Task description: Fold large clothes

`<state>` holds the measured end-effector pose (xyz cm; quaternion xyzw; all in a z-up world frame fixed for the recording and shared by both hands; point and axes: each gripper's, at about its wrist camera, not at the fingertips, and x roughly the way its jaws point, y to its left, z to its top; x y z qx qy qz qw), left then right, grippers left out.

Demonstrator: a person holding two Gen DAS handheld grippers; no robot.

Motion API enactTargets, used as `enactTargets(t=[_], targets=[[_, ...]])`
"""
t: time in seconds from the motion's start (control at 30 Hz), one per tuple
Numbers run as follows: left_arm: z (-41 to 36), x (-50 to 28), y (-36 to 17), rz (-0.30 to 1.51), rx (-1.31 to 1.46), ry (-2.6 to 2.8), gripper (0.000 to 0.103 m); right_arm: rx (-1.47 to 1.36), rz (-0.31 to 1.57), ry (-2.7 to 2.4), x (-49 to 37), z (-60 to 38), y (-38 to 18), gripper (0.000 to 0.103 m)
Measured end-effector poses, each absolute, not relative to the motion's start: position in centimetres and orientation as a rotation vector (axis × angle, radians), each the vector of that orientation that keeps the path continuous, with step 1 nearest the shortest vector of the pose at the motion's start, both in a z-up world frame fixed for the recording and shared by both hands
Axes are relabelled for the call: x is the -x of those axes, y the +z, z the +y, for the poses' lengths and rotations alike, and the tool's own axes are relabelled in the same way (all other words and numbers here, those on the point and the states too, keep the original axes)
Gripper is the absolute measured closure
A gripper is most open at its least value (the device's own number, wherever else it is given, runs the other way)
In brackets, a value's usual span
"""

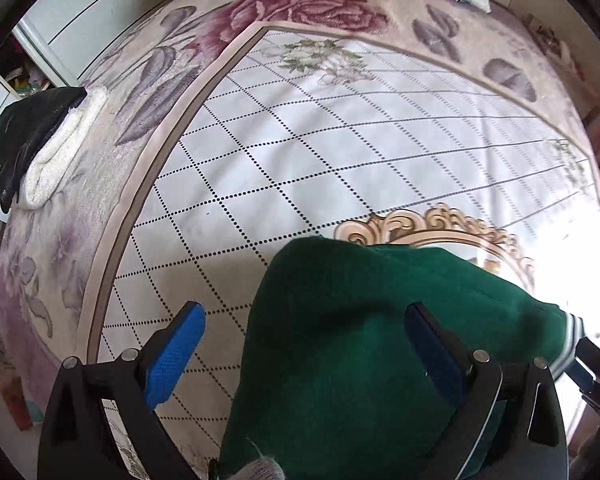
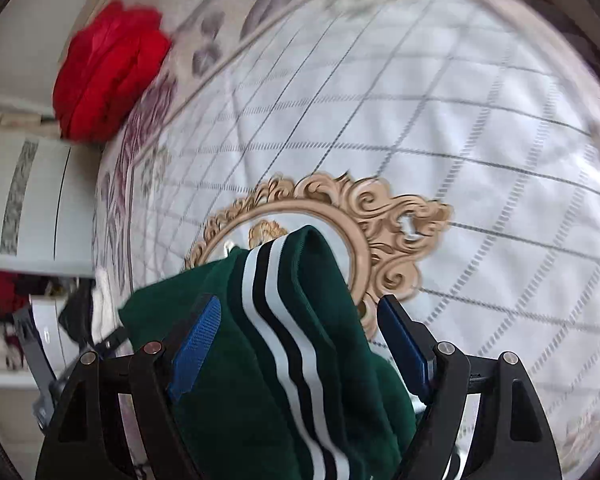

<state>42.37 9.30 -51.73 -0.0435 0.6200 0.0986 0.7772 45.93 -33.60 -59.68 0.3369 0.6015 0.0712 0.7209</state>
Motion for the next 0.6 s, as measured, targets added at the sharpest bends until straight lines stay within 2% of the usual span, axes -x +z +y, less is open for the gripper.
enactTargets(t=[0.03,0.07,0.1,0.17,0.2,0.3,0.43,0.5,0.53,0.57,0.6], targets=[[9.2,-42.6,-52.2,1.354,0.085,0.22,0.0,-0.736,1.351,0.167,-46.3,-32.7,-60.6,0.067],[9.2,-42.7,-52.8,1.364,0.074,0.23,0.0,-0.711,1.344,0.149,-46.4,-32.6,-60.6,0.084],[9.3,-42.8,-53.3,1.375,0.069,0.23,0.0,-0.714,1.322,0.147,-46.2,-32.4,-60.1,0.086],[9.7,-42.6,-54.0,1.407,0.096,0.21,0.0,-0.711,1.249,0.09,-45.7,-34.0,-57.8,0.101],[9.8,-42.5,-54.1,1.412,0.12,0.194,0.0,-0.703,1.236,0.048,-45.5,-35.0,-57.6,0.101],[9.5,-42.2,-53.8,1.423,0.143,0.192,0.0,-0.793,1.399,0.012,-45.5,-36.0,-61.4,0.1],[8.8,-40.8,-51.1,1.387,0.132,0.206,0.0,-0.781,1.449,0.084,-44.5,-36.6,-59.4,0.095],[8.8,-39.5,-49.3,1.36,0.159,0.2,0.0,-0.77,1.462,0.101,-41.5,-37.4,-57.4,0.087],[8.8,-38.4,-48.4,1.35,0.166,0.204,0.0,-0.758,1.468,0.093,-39.7,-37.8,-56.7,0.064],[8.7,-37.0,-47.6,1.339,0.168,0.214,0.0,-0.747,1.484,0.088,-37.7,-37.8,-56.4,0.033],[8.6,-36.2,-47.2,1.333,0.166,0.223,0.0,-0.745,1.512,0.087,-35.5,-37.6,-56.3,0.022]])
